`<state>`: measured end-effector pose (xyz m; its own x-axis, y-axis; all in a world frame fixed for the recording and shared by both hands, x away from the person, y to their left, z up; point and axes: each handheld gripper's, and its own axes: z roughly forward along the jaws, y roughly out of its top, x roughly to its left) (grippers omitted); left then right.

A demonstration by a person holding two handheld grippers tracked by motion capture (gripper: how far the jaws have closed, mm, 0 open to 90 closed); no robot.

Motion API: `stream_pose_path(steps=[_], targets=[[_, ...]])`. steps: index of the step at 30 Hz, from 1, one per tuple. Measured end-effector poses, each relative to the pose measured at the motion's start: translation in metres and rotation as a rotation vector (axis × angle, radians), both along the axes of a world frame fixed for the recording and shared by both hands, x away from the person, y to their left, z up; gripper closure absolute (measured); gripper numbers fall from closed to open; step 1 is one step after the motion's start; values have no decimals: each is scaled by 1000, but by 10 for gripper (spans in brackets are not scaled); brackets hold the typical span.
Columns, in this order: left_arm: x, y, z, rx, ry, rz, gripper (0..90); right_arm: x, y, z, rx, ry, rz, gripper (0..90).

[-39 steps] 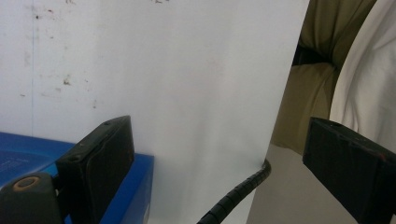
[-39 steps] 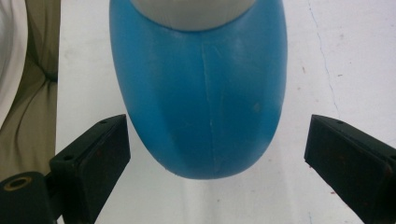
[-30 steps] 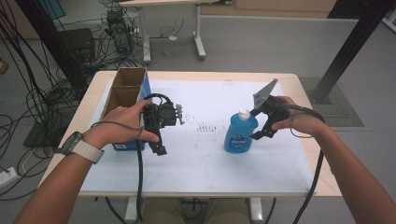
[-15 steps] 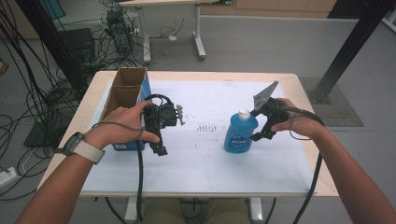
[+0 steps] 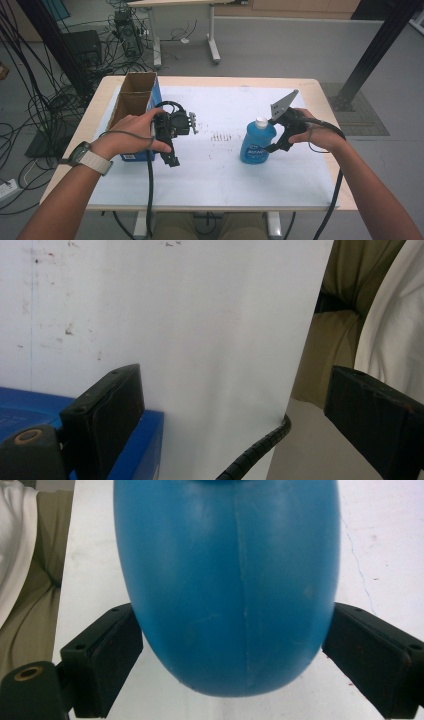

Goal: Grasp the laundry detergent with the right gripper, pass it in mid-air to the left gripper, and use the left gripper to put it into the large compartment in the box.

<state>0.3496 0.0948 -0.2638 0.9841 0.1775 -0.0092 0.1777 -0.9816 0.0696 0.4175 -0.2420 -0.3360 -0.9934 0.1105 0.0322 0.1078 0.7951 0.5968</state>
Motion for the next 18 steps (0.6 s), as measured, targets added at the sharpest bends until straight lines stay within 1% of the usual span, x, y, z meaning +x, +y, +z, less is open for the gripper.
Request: stream_pose_path(steps=[18], targets=[[0, -1, -2, -1, 2, -1, 95, -1, 1, -11, 58, 14, 4, 119]])
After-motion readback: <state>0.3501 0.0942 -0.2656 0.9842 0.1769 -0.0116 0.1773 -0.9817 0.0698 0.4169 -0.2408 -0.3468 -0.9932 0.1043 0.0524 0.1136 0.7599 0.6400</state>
